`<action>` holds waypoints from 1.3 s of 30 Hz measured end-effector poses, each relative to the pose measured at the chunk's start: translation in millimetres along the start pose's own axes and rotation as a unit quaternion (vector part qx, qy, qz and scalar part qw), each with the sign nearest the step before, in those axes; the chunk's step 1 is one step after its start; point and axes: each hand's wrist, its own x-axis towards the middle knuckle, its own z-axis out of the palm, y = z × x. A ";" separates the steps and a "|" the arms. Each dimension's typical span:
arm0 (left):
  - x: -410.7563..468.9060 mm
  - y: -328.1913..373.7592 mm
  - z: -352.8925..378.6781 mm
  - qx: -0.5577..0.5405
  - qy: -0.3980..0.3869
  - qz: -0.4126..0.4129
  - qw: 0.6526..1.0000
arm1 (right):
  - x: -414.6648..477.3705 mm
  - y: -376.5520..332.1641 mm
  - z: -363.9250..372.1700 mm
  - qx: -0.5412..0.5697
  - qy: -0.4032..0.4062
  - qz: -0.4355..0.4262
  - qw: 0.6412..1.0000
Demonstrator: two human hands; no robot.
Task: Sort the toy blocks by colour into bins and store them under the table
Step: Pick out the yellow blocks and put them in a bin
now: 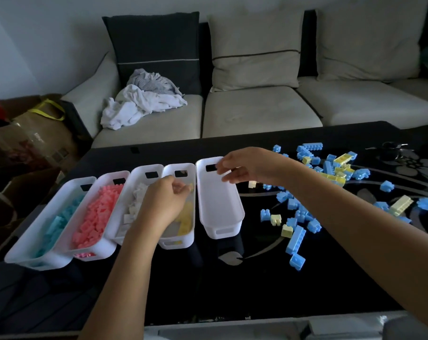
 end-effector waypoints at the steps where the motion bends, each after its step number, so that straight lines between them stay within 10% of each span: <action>1: -2.4 5.4 3.3 -0.017 0.010 0.026 0.999 | -7.9 5.4 -10.9 -0.032 0.019 -0.001 0.999; 12: 13.3 79.2 63.4 -0.014 -0.144 0.211 0.967 | -74.3 92.4 -52.7 -0.439 -0.020 -0.062 0.896; 22: 90.6 125.7 111.1 0.246 -0.238 0.185 0.921 | -68.5 116.2 -62.0 -0.492 0.015 -0.101 0.864; 39: 92.9 122.8 162.8 0.220 -0.304 0.078 0.924 | -75.7 119.3 -76.8 -0.569 -0.012 -0.085 0.818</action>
